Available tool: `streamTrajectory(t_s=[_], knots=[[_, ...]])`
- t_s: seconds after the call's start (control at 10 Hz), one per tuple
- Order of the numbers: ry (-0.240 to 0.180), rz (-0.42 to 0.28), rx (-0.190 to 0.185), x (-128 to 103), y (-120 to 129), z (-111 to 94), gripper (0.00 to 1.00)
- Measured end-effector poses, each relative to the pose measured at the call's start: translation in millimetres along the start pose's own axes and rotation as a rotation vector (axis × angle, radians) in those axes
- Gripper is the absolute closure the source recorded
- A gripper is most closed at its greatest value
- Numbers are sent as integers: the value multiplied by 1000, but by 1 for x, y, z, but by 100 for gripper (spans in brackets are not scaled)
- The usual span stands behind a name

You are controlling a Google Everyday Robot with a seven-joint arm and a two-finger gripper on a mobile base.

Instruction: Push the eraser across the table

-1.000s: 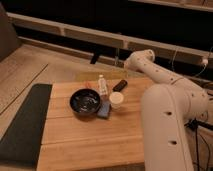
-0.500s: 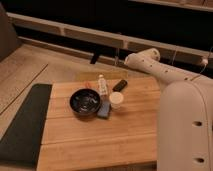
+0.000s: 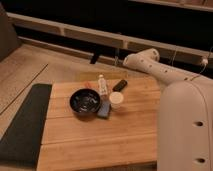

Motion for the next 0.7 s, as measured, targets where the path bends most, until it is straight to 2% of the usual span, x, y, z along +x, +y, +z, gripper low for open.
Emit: streamTrajectory(t_s=[0.1, 0.4, 0.6, 0.7], knots=[[37, -37, 1, 14, 12, 9, 100], [121, -90, 10, 45, 30, 28, 100], [168, -101, 9, 64, 37, 37, 100], [174, -103, 6, 68, 39, 37, 100]])
